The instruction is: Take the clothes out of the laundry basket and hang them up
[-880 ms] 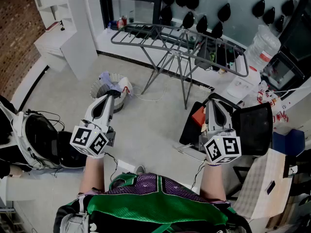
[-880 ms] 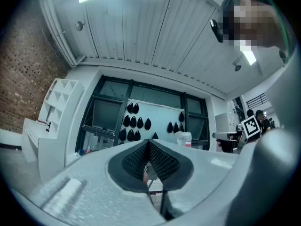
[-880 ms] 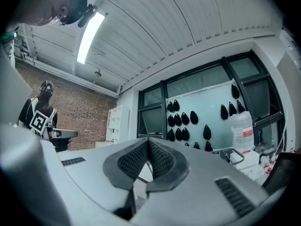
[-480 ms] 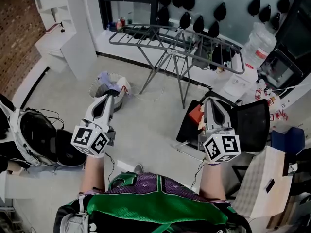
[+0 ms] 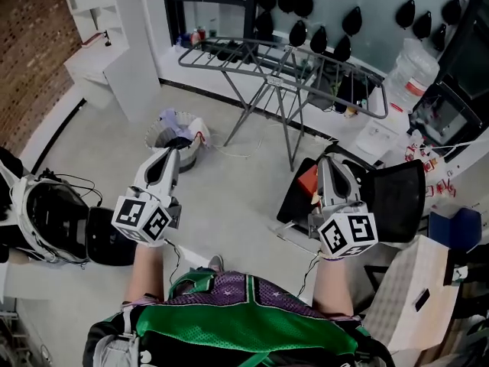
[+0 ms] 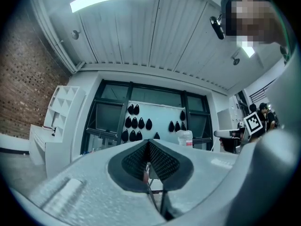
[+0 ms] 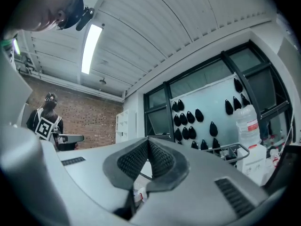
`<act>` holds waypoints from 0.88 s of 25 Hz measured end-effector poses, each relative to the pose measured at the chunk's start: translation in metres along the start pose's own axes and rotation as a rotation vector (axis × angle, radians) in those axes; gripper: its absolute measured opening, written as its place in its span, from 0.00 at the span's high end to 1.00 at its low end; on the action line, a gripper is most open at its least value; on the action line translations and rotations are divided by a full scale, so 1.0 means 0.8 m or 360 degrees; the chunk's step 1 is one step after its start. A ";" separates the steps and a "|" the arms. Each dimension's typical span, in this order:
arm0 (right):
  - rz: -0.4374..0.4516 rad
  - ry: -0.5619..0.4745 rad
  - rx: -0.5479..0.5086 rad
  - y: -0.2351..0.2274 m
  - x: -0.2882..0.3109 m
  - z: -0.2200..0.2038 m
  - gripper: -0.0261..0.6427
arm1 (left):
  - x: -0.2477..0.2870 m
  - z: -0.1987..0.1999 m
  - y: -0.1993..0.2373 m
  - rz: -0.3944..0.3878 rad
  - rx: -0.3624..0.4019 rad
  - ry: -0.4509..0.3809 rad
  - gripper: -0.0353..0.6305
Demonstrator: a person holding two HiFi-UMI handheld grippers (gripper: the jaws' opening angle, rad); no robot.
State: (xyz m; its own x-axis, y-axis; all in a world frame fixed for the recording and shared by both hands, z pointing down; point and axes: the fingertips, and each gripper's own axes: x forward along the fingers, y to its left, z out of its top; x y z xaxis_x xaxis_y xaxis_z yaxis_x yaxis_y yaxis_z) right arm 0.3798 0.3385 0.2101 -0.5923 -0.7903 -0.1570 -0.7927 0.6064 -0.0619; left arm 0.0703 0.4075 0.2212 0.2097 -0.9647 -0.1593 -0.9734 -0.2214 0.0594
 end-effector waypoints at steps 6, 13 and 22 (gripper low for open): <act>0.0146 0.0006 0.0055 -0.009 0.012 0.006 0.96 | -0.002 0.015 -0.013 0.0095 0.0043 0.0046 0.92; 0.0309 0.0008 0.0091 0.023 0.041 -0.036 0.96 | -0.036 -0.012 0.020 0.0226 0.0074 0.0043 0.92; 0.0421 0.0017 0.0048 0.064 0.196 -0.046 0.96 | 0.016 -0.012 0.159 0.0363 0.0090 0.0012 0.92</act>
State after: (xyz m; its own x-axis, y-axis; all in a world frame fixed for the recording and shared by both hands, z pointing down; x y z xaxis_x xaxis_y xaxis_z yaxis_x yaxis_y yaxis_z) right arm 0.2412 0.2420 0.2183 -0.7801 -0.6045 -0.1615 -0.6053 0.7944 -0.0496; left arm -0.0500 0.3653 0.2359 -0.0161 -0.9900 -0.1405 -0.9992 0.0109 0.0377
